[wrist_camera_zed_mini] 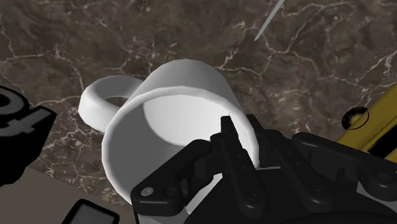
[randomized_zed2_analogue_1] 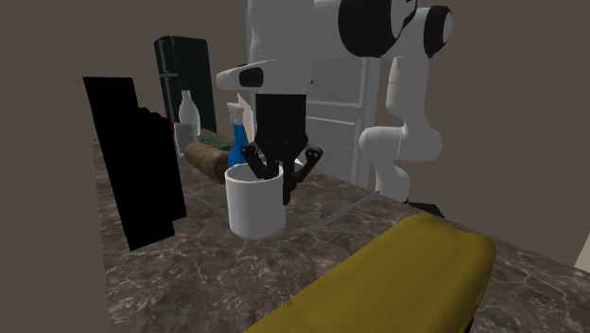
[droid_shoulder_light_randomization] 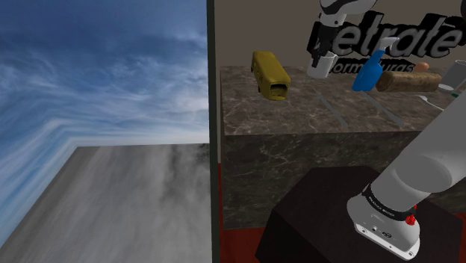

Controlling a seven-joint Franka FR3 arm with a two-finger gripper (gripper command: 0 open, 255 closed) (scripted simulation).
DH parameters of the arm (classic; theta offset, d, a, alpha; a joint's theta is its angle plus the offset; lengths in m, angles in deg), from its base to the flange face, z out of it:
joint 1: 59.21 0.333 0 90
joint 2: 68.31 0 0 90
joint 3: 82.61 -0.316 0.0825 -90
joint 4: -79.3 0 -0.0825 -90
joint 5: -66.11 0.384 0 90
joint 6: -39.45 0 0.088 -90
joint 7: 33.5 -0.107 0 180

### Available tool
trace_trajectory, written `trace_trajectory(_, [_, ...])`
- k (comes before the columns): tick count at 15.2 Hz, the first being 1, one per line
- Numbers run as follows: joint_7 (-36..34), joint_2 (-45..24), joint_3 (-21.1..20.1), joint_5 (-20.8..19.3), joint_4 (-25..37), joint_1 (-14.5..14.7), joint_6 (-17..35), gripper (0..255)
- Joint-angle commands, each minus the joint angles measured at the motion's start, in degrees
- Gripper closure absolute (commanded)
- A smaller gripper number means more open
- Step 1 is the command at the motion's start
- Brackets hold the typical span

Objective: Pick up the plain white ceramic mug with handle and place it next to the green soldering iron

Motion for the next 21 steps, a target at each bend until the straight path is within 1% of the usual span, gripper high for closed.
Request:
trace_trajectory(1, [-0.1,0.3,0.0,-0.1,1.2,0.0,-1.5,255])
trace_trajectory(11, [-0.1,0.4,-0.1,-0.1,8.8,0.1,-9.2,255])
trace_trajectory(21, [0.2,-1.0,0.1,0.4,18.1,0.0,-17.2,255])
